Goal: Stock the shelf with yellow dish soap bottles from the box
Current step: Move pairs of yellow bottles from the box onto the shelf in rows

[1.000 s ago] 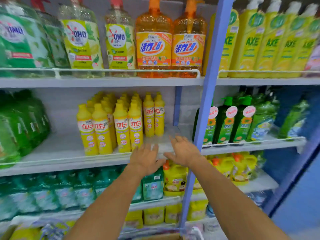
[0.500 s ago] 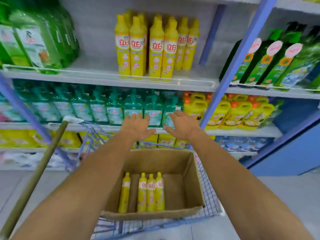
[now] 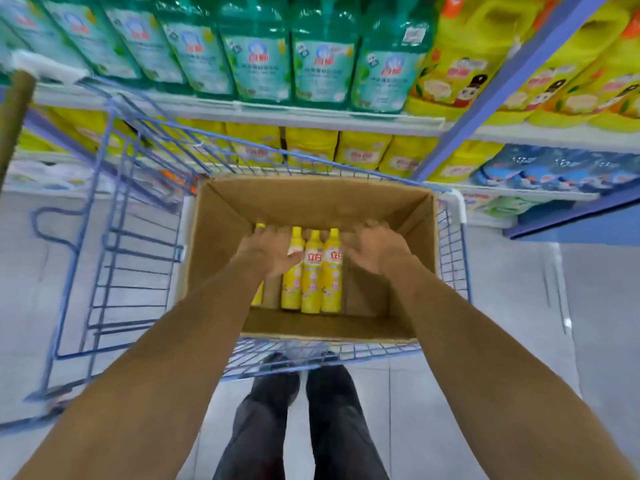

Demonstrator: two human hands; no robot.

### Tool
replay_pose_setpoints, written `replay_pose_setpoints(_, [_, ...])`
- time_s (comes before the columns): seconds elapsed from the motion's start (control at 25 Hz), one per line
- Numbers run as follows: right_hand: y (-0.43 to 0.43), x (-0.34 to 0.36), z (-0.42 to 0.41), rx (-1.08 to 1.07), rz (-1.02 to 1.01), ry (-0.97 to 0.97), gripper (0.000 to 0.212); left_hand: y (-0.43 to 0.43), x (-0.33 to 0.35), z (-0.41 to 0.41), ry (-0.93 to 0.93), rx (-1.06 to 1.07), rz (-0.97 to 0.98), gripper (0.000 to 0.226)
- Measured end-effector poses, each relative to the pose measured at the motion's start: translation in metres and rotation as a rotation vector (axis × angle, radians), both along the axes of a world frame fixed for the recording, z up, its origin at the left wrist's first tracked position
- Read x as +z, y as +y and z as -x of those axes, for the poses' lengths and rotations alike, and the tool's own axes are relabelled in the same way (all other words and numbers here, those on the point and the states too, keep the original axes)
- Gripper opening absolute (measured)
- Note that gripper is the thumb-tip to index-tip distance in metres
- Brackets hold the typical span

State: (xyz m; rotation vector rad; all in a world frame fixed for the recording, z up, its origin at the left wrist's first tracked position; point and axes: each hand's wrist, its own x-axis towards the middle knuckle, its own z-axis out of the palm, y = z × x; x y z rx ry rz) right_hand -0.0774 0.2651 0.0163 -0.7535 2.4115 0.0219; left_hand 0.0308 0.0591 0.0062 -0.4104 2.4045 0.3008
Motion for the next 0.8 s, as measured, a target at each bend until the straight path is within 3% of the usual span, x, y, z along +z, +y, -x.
replay_pose_setpoints(0.24, [-0.008,-0.101,0.009,-0.105,-0.024,-0.091,0.060,-0.026,-0.117,0.021,-0.076,0.027,-0.092,0.088])
replay_pose_setpoints(0.56, [-0.032,-0.220,0.019,-0.168,-0.015,-0.108,0.064,-0.030,-0.238,0.041,-0.009,0.157,-0.196,0.074])
replay_pose_setpoints(0.8, [-0.036,-0.265,0.014,-0.309,0.093,-0.057,0.053,-0.015,-0.279,0.034,0.198,0.352,-0.290,0.059])
